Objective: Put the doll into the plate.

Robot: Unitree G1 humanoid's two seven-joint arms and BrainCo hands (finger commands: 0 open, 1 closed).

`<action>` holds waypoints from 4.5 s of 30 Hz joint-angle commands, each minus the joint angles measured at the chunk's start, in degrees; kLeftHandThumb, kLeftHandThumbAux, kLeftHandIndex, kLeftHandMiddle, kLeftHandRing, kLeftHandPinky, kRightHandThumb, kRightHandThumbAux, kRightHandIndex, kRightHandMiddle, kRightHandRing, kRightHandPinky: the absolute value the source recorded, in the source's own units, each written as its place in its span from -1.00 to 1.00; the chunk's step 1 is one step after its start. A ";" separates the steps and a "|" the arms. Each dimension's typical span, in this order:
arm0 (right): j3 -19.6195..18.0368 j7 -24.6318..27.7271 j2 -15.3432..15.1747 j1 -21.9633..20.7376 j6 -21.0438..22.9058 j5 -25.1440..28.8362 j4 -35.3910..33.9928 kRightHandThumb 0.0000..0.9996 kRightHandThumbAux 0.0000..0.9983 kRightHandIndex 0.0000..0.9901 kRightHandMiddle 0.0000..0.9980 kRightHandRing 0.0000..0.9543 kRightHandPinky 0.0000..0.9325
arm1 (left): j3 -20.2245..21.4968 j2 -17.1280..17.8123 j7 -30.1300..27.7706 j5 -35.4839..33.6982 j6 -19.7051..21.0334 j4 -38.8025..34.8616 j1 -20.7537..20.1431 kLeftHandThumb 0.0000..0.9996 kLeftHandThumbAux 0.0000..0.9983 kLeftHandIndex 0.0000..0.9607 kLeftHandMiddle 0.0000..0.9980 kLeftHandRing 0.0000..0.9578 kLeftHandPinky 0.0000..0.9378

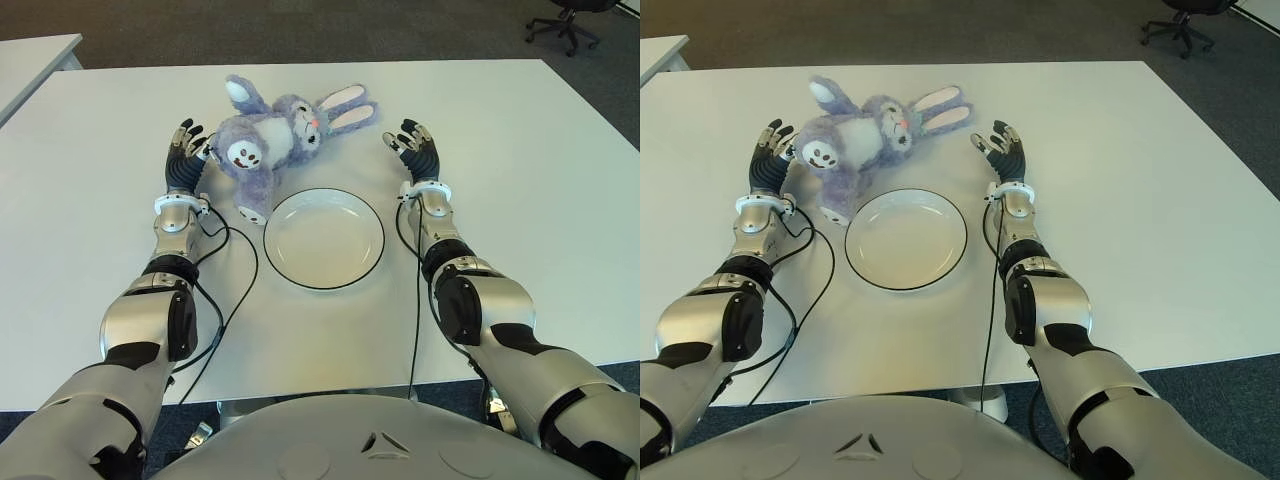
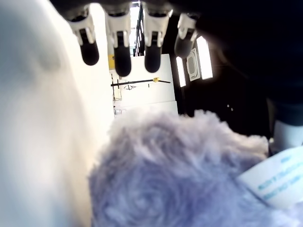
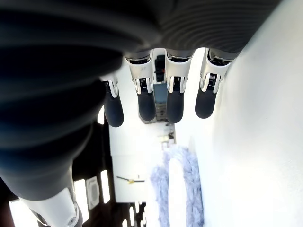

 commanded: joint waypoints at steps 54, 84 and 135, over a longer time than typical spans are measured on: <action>0.22 -0.13 0.18 5.94 2.13 -0.05 2.42 -0.62 0.45 -0.69 -0.74 -0.76 -0.70 | -0.43 1.33 -7.93 -1.00 -4.24 1.93 15.51 -0.77 -0.05 -1.00 -0.92 -0.90 -0.90; 0.35 0.15 0.17 6.43 1.79 -0.07 2.13 -0.60 0.46 -0.69 -0.74 -0.77 -0.72 | -1.09 2.01 -8.43 -0.46 -8.05 2.23 19.60 -0.82 -0.20 -1.00 -0.99 -0.99 -0.96; 0.35 0.45 -0.13 6.86 1.55 0.01 1.78 -0.56 0.54 -0.72 -0.75 -0.77 -0.72 | -8.85 7.12 -10.39 7.39 -13.77 3.55 26.56 0.15 -0.58 -1.00 -1.00 -1.00 -1.00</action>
